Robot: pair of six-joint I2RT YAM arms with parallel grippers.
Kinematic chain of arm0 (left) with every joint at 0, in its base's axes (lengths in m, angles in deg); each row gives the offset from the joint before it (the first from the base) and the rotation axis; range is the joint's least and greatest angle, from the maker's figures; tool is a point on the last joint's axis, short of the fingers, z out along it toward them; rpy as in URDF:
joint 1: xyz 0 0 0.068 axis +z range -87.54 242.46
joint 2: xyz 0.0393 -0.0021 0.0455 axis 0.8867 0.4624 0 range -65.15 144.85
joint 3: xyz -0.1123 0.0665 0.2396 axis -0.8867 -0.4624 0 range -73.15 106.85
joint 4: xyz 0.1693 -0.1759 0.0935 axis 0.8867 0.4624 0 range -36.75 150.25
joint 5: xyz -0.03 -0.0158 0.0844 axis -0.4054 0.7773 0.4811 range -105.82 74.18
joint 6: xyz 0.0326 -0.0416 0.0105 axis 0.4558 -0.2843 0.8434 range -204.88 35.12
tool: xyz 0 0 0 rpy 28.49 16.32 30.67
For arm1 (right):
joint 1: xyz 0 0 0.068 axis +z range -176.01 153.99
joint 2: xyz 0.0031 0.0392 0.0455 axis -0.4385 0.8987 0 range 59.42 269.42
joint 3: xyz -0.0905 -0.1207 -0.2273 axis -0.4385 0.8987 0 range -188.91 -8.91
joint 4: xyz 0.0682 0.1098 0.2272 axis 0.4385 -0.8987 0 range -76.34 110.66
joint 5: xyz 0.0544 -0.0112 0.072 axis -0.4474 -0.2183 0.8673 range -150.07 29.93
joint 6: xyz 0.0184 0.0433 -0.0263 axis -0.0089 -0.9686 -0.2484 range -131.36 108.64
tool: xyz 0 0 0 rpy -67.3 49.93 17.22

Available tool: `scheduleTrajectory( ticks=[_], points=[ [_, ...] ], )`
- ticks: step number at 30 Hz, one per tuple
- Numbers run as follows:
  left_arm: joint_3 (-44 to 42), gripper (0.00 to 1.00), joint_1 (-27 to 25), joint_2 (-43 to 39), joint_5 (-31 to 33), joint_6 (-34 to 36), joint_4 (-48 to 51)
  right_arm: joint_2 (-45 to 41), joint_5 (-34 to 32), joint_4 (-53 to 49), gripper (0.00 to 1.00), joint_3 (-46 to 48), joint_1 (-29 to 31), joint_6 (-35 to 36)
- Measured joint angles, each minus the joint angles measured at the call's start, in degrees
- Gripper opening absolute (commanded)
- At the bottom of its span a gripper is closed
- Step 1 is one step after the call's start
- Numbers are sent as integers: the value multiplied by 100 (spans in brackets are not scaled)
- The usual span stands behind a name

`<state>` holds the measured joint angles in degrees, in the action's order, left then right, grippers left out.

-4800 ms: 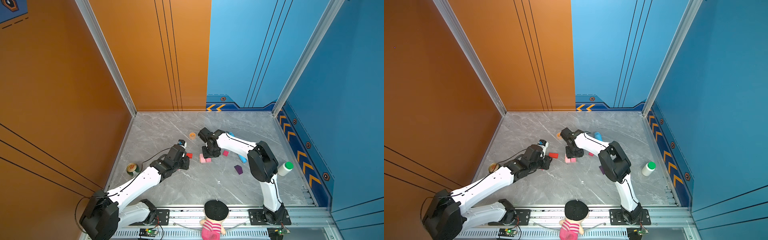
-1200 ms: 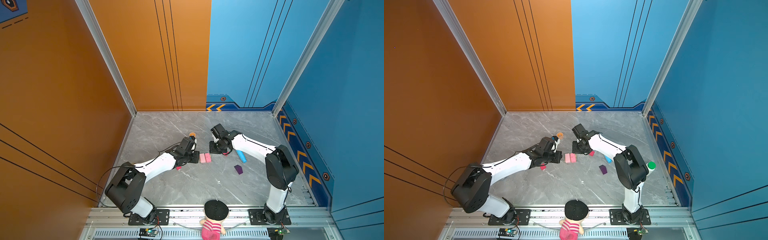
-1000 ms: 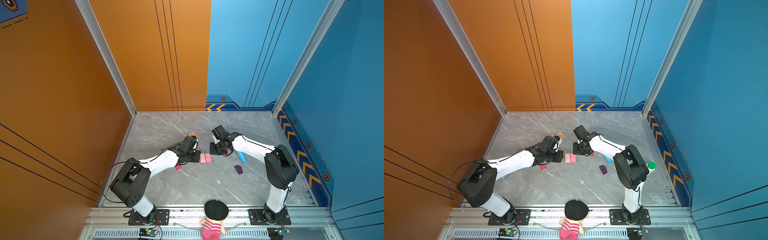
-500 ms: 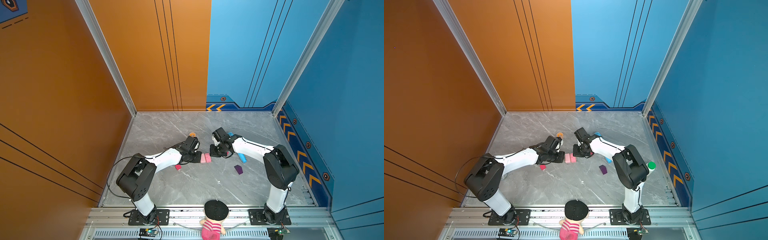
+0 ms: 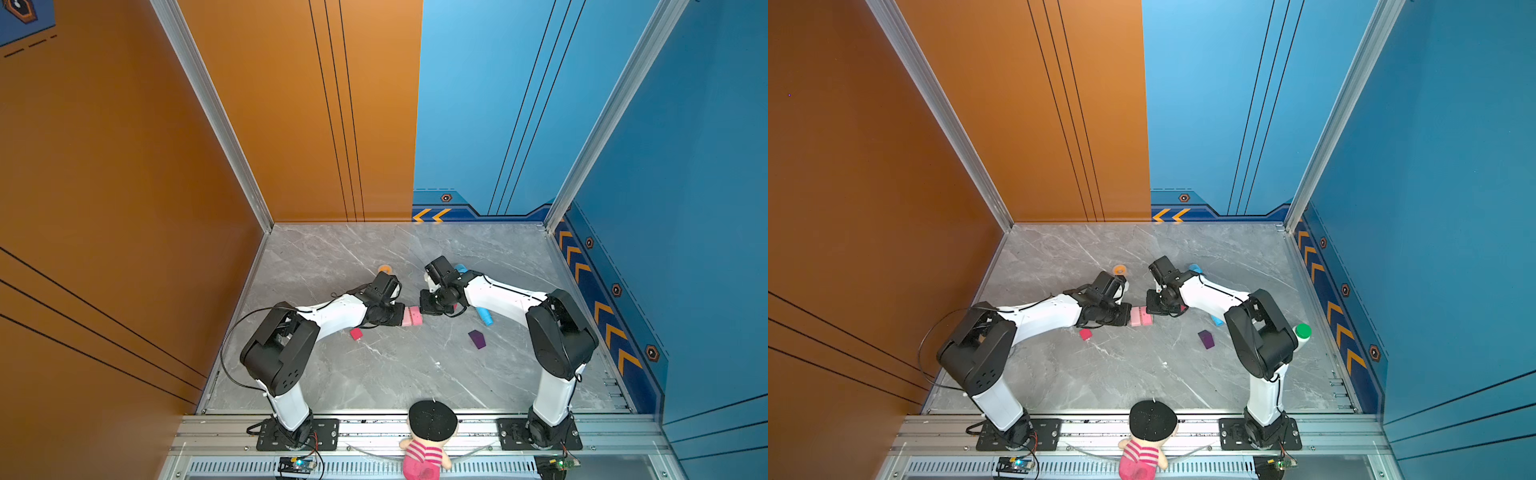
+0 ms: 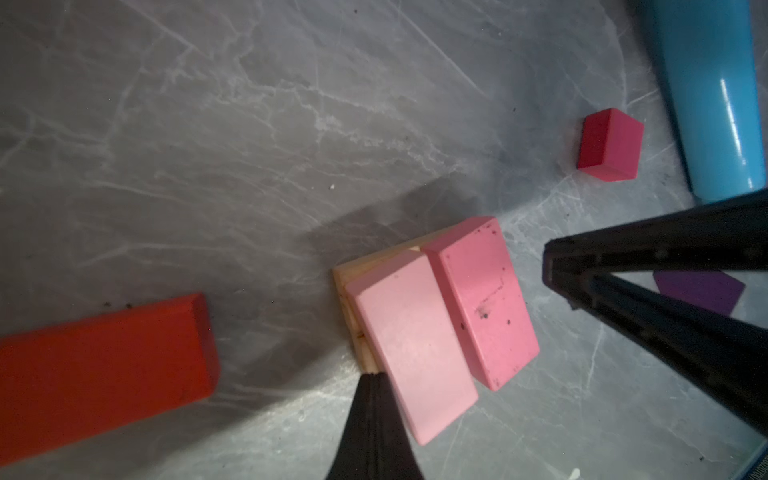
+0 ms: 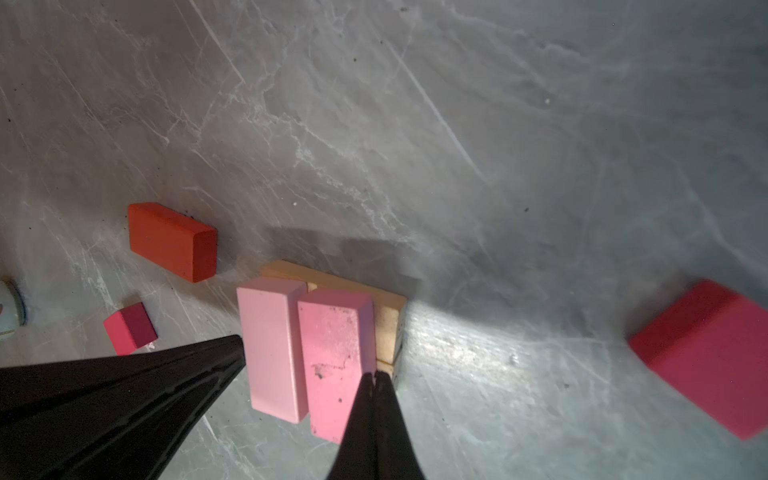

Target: Build the wood block tower

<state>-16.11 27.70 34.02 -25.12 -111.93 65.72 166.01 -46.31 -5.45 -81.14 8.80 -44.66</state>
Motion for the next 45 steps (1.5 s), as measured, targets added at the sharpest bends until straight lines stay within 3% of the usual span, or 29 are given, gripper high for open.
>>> scheduleTrajectory(
  ticks=[45],
  points=[
    [254, 0, 66, 103, -44, 20, 63, 46, 107, 26, 0, 68, 87, -129]
  ],
)
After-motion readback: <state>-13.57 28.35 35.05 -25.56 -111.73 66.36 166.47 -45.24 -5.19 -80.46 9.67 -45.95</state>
